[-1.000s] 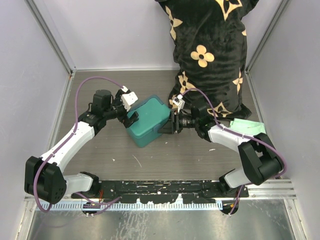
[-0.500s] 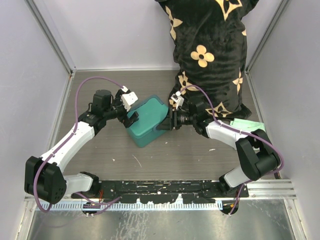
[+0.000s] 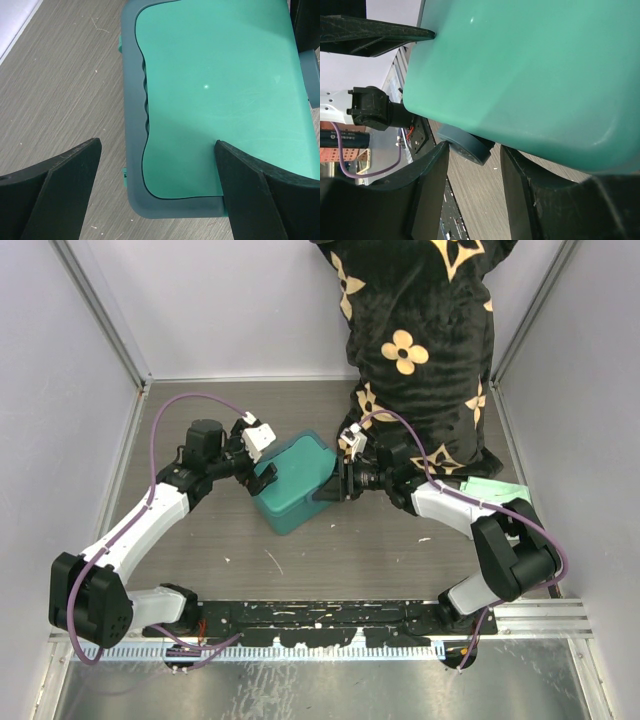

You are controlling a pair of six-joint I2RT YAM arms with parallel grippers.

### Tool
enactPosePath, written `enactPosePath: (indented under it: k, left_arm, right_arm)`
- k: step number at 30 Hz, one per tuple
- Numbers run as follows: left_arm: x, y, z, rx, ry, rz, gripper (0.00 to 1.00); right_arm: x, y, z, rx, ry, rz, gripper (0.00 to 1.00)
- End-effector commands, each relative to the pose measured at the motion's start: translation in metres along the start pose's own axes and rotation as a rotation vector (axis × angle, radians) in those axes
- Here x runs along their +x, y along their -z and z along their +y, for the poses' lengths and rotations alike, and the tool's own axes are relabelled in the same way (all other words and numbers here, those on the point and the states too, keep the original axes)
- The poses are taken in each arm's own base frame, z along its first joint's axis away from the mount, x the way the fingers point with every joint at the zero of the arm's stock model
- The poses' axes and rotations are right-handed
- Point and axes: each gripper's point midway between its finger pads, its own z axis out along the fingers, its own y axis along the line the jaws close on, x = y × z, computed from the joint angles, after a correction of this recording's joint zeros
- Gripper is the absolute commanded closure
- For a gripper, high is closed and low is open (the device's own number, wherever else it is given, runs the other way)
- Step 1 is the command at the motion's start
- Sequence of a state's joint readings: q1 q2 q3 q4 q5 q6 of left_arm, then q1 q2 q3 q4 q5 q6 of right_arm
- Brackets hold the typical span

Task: Organize the medicine kit
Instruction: Close the medicine box at the center of the board.

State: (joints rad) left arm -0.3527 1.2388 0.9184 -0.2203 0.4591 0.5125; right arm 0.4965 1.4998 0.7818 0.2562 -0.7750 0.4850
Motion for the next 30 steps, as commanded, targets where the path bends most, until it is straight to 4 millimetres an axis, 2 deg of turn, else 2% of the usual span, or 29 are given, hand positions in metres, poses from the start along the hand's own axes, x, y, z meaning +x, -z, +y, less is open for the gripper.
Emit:
enactPosePath:
  k: [1, 18, 30]
  left_arm:
    - [0.015, 0.004, -0.004, -0.005, -0.01, 0.053, 0.02]
    - [0.016, 0.005, -0.006, 0.001, -0.009, 0.052, 0.02]
    - [0.016, 0.005, -0.007, 0.005, -0.009, 0.052, 0.02]
  right_arm:
    - [-0.008, -0.004, -0.01, 0.038, 0.075, -0.032, 0.5]
    - [0.006, -0.006, -0.02, 0.026, 0.145, -0.023, 0.5]
    - [0.0, -0.01, -0.022, 0.033, 0.129, -0.029, 0.5]
